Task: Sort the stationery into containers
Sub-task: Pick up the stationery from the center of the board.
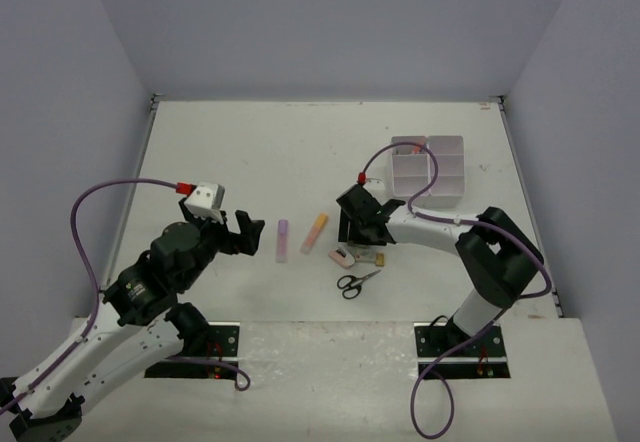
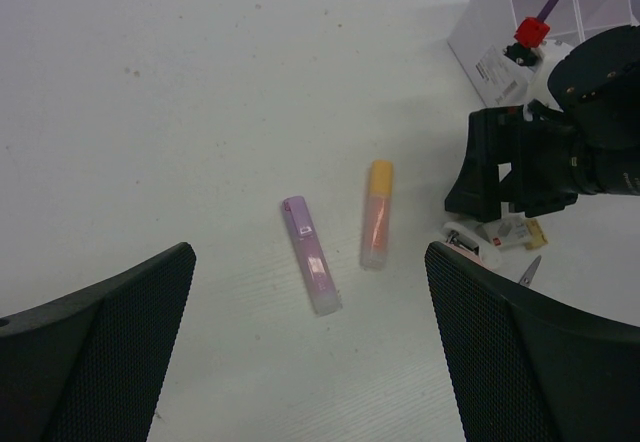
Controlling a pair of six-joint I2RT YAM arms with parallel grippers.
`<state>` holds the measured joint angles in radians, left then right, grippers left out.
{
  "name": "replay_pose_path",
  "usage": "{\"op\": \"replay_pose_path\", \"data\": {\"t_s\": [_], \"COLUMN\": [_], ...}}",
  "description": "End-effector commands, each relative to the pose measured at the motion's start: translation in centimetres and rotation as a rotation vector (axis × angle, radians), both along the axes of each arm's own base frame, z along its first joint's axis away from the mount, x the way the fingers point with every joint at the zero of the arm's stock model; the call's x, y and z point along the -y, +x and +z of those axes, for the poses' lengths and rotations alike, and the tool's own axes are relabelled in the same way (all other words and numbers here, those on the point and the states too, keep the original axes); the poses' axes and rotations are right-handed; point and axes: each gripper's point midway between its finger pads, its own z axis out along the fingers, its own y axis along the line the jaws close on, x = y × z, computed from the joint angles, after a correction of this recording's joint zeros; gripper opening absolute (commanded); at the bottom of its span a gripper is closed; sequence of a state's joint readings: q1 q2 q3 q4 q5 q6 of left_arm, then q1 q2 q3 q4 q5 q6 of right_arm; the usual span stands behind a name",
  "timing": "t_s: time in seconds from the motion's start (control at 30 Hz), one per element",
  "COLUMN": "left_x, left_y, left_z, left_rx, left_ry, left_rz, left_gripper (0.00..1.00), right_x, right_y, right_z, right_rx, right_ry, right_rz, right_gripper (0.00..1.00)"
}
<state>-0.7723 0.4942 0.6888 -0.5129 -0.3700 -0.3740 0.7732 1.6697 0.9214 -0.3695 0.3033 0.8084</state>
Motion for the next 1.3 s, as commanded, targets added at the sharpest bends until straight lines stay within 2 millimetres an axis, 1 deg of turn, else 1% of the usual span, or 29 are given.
{"op": "replay_pose_path", "data": {"t_s": [0.0,0.1,0.13,0.2,0.23,0.27,0.43,0.5,0.57,0.63,0.67,0.7,0.77,0.87,0.9,1.0,1.07,1.13,1.27], "left_x": [0.3,0.3,0.3,0.3,0.3,0.3,0.3,0.3,0.3,0.2,0.2,0.2,0.3,0.4,0.4,0.4,0.4,0.3,0.3], "left_y": [0.3,0.3,0.3,0.3,0.3,0.3,0.3,0.3,0.3,0.3,0.3,0.3,0.3,0.3,0.3,0.3,0.3,0.3,0.3], "left_z": [0.3,0.1,0.2,0.2,0.2,0.1,0.1,0.2,0.2,0.2,0.2,0.2,0.1,0.1,0.0,0.1,0.1,0.0,0.1], "left_rx": [0.023,0.020,0.021,0.021,0.021,0.020,0.020,0.020,0.020,0.022,0.023,0.022,0.019,0.016,0.016,0.018,0.018,0.016,0.017], "left_ry": [-0.001,0.002,0.001,0.001,0.001,0.001,0.002,0.002,0.002,0.001,0.000,0.001,0.001,0.004,0.004,0.005,0.004,0.006,0.004], "left_rz": [-0.011,-0.011,-0.011,-0.013,-0.013,-0.013,-0.013,-0.014,-0.011,-0.010,-0.010,-0.010,-0.011,-0.016,-0.016,-0.016,-0.016,-0.013,-0.012], "left_gripper": [1.00,1.00,1.00,1.00,1.00,1.00,1.00,1.00,1.00,1.00,1.00,1.00,1.00,1.00,1.00,1.00,1.00,1.00,1.00], "right_x": [0.1,0.1,0.5,0.7,0.8,0.9,1.7,1.8,1.5,1.3,1.3,1.2,1.2,0.3,0.4,0.3,-0.5,-0.7,-1.7], "right_y": [-0.7,-0.8,-0.7,-0.8,-0.9,-0.9,-0.2,0.0,0.1,0.1,0.1,0.1,0.0,-0.5,-0.5,-0.4,-0.4,-0.4,-1.3], "right_z": [-1.7,-1.6,-1.4,-1.1,-0.6,-0.1,2.4,3.0,3.0,2.8,2.7,2.7,2.8,2.9,2.8,2.9,3.0,3.2,3.4], "right_rx": [-0.027,-0.017,-0.010,0.000,0.008,0.019,0.091,0.105,0.096,0.084,0.081,0.076,0.075,0.075,0.076,0.093,0.086,0.086,0.056], "right_ry": [-0.014,-0.031,-0.053,-0.071,-0.073,-0.071,-0.078,-0.083,-0.093,-0.108,-0.116,-0.121,-0.131,-0.114,-0.125,-0.137,-0.105,-0.099,-0.050], "right_rz": [-0.025,-0.023,-0.030,-0.034,-0.033,-0.034,-0.043,-0.035,-0.013,0.020,0.033,0.048,0.095,0.238,0.266,0.337,0.388,0.404,0.477], "right_gripper": [0.69,0.53,0.48,0.44,0.42,0.41,0.41,0.42,0.43,0.52,0.56,0.57,0.57,0.56,0.56,0.55,0.55,0.55,0.55]}}
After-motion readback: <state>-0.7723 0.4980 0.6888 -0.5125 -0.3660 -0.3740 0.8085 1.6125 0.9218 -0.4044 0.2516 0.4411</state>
